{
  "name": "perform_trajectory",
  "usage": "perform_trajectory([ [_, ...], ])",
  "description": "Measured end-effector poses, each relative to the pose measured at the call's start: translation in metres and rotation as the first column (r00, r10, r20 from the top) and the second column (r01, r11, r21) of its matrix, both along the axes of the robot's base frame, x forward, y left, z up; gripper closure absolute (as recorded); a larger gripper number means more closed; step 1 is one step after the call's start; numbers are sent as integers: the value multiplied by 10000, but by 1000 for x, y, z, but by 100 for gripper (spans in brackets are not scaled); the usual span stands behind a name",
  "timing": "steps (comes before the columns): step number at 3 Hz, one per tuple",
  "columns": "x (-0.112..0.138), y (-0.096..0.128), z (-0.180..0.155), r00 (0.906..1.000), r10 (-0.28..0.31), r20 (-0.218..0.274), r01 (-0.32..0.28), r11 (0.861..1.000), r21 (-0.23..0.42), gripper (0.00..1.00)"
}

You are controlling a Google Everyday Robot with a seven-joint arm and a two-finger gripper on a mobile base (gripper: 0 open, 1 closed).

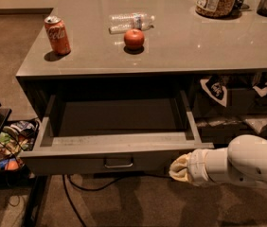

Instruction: Close top drawer

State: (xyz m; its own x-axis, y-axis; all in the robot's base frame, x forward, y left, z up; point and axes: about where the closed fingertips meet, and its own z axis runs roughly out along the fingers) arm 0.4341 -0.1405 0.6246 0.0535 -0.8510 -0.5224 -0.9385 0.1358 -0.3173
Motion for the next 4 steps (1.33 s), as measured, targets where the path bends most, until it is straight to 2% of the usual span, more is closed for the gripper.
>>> perform_trajectory([
  [1, 0, 0, 0, 10000, 0, 0, 0, 10000, 0, 100],
  [2, 9, 2, -3, 9994, 189, 272, -195, 9996, 214, 100],
  [3, 37, 9, -6, 9923, 442, 1160, -490, 9980, 392, 100],
  [4, 52, 14, -7, 9861, 610, 1544, -669, 9972, 332, 100],
])
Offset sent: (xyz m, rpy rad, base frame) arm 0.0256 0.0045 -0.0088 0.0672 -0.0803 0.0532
